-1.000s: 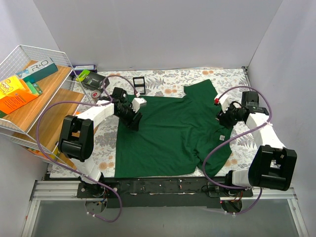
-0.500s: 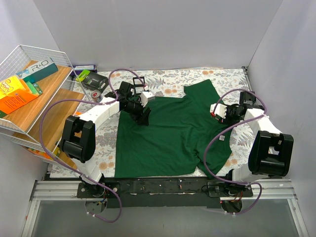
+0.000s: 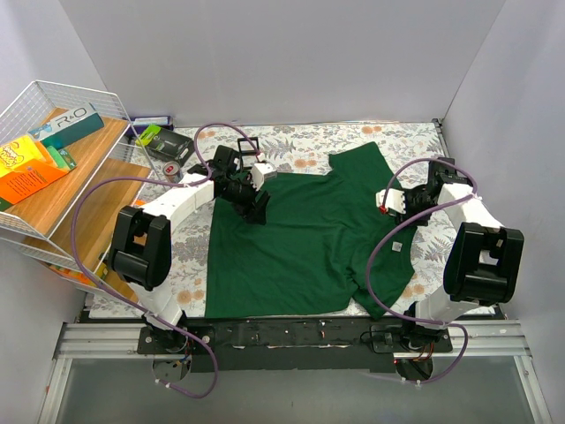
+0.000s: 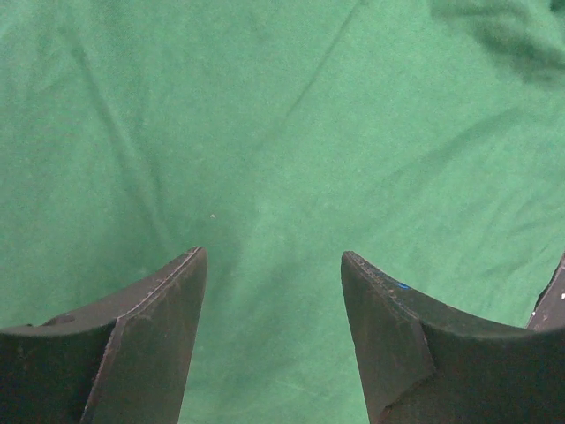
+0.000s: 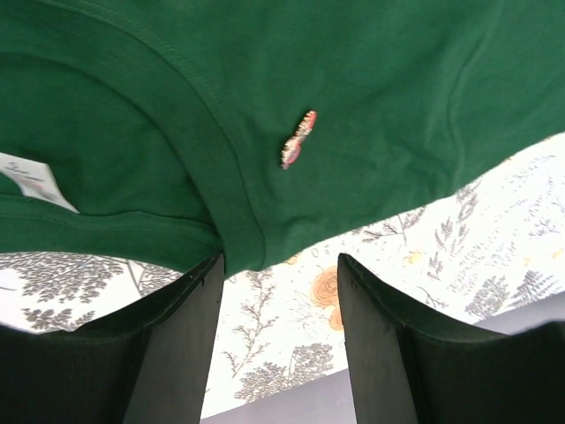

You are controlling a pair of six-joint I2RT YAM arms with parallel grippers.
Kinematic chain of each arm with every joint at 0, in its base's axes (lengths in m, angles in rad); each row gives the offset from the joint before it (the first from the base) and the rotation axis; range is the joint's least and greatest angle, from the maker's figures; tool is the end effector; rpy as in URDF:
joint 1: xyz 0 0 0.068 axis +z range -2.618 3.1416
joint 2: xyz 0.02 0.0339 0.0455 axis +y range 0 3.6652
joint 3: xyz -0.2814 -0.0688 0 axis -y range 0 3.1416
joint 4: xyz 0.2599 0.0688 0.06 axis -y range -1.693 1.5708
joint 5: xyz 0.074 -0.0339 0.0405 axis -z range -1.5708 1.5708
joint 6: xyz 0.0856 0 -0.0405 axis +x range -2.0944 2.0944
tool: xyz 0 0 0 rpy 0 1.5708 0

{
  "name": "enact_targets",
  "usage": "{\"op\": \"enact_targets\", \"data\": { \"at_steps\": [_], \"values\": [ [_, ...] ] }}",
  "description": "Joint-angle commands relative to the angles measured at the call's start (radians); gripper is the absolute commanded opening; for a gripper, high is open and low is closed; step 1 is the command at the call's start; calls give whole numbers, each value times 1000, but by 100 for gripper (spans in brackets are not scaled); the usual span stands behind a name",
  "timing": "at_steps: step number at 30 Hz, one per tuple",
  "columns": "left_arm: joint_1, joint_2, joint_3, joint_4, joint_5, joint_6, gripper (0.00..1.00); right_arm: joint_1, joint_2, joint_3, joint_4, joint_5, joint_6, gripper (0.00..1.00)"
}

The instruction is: Remove the brooch from the garment

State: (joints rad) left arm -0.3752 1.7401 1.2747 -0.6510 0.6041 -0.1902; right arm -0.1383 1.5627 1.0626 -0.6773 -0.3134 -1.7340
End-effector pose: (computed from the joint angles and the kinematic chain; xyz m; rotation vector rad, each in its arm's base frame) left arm 0.3451 -0.1882 0.1981 0.4446 2.6798 -0.9854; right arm 0.3346 -0.0199 0.1794 -1.9585 1.7936 -0.1773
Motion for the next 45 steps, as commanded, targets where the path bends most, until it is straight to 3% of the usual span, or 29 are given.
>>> {"op": "enact_targets", "data": {
  "at_steps": [1,11,23,36,45],
  "values": [
    [-2,-1,51,-1,-7,-3,62,-6,17,40,-99,-13,-44,62],
    [-4,30,72,-2,-12,-8,62,-6,-16,-62,15,26,-79,66],
    [-5,33,66,2,-27,-18,62,-4,-16,-124,160,42,-118,61],
    [-10,41,78,5,-35,-22,61,-6,-1,-127,196,34,-144,58],
    [-10,38,72,1,-38,-20,62,-6,-13,-102,93,4,-180,57]
  ]
}}
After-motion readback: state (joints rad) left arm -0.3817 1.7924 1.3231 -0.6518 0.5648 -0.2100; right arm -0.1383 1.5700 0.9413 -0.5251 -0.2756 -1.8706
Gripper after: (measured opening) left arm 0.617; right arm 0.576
